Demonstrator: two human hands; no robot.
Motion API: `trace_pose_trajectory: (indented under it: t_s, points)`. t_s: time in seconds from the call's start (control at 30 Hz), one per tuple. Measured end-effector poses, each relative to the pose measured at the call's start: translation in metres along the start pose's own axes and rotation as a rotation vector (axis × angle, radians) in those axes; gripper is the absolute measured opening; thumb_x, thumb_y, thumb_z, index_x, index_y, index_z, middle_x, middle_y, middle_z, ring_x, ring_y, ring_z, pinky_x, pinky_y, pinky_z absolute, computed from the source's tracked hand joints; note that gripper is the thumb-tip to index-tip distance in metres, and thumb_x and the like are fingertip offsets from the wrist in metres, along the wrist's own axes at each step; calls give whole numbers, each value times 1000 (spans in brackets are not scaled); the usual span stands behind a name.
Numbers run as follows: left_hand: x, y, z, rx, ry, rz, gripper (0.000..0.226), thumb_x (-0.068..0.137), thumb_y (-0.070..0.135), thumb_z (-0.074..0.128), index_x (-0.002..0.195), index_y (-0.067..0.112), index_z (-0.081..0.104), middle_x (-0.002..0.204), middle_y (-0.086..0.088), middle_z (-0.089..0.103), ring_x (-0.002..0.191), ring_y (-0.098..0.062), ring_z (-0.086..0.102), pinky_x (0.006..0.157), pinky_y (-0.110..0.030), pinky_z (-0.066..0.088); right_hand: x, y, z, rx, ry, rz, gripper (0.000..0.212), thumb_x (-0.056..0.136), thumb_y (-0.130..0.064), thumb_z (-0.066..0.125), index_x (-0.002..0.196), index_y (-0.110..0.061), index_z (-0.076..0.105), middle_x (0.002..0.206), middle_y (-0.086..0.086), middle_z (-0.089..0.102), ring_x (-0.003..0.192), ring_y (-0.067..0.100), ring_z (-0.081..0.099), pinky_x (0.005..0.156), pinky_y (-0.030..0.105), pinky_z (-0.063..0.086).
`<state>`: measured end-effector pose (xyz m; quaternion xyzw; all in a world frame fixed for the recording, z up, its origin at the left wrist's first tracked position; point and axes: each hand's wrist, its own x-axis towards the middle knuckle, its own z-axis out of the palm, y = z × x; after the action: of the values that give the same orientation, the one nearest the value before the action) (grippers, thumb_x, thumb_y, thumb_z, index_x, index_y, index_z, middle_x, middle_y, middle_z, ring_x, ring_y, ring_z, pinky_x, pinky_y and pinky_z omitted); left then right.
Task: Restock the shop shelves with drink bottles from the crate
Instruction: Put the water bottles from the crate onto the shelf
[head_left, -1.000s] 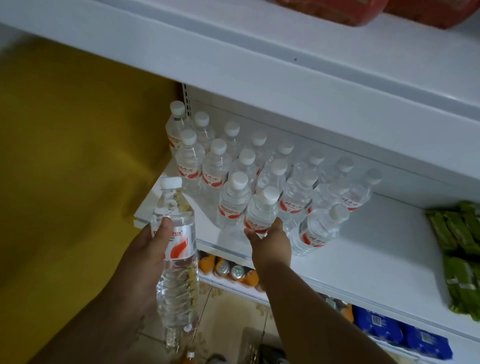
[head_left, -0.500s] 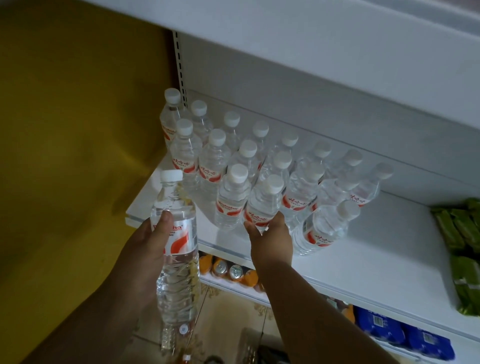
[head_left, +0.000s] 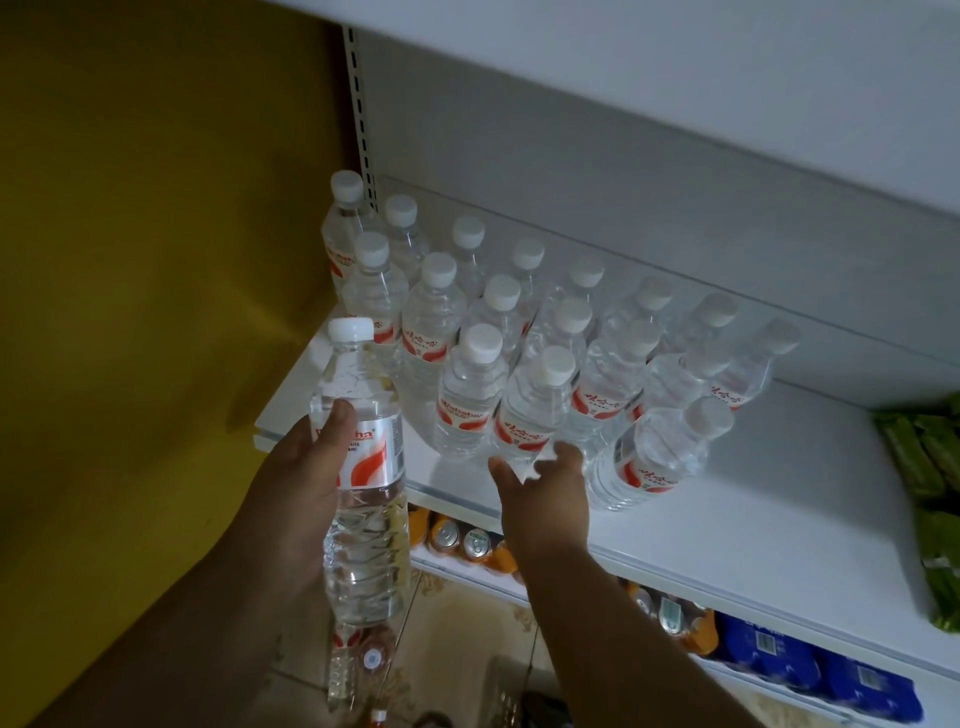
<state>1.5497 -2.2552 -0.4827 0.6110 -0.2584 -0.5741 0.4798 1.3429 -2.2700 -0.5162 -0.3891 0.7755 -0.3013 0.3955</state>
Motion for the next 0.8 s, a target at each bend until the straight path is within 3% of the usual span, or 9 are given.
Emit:
trace_pose_trajectory:
  t_s: [0.13,0.23,0.3,0.37,0.47,0.53,0.63,0.73,0.8]
  points:
    - [1,5,0,-9,-1,3,89,44,94,70,118,45,69,116,4,76,103,-25,75,92,-56,56,-37,-18,13,-86,-47,-122,32,94,-45,63,120,-29,52,99,-16,63,85,2,62,74,27,52]
    - [3,8,0,22,55,50,85,36,100,64,106,52,71,107,10,78,97,-20,76,87,-51,59,-50,-54,18,-21,-117,-242,19,94,-51,57,105,-36,52,90,-19,61,77,-2,61,65,20,48]
    - [2,10,-1,38,22,123,76,45,97,63,107,53,71,107,9,78,97,-19,76,90,-52,58,-51,-83,17,33,-196,-372,29,88,-62,51,100,-37,56,87,-17,64,77,-5,61,63,18,46]
    - [1,12,-4,52,-21,190,58,61,86,65,110,56,69,114,11,76,106,-16,73,94,-51,55,-46,-111,19,7,-327,-495,45,84,-70,47,110,-35,59,80,-15,65,72,-4,62,61,15,47]
    - [4,17,-12,182,2,291,31,70,71,59,100,66,65,102,37,70,98,15,66,81,-21,51,-27,-144,28,-164,-440,-589,46,93,-61,53,123,-27,56,68,-12,61,66,-1,58,59,16,42]
    - [11,19,-17,243,-14,295,43,61,68,64,101,52,67,97,33,72,95,10,68,77,-18,51,-15,-161,34,-294,-485,-639,37,95,-57,54,113,-25,57,73,-11,59,69,0,55,61,19,39]
    - [24,24,-24,224,-20,282,65,47,56,77,109,38,65,106,8,76,104,-17,71,91,-42,56,-7,-180,46,-337,-522,-729,30,96,-53,56,81,-27,52,67,-11,50,61,3,48,57,22,32]
    - [37,41,-32,272,-11,386,87,52,54,83,132,28,60,128,-1,69,120,-22,65,106,-53,49,-3,-196,61,-350,-514,-825,36,95,-53,58,84,-19,57,68,-7,51,61,6,47,57,24,32]
    - [47,50,-36,289,6,448,94,57,52,84,141,24,54,138,-2,63,130,-21,59,112,-49,44,1,-206,69,-382,-504,-888,37,94,-54,58,94,-17,60,73,-6,54,64,5,50,54,19,34]
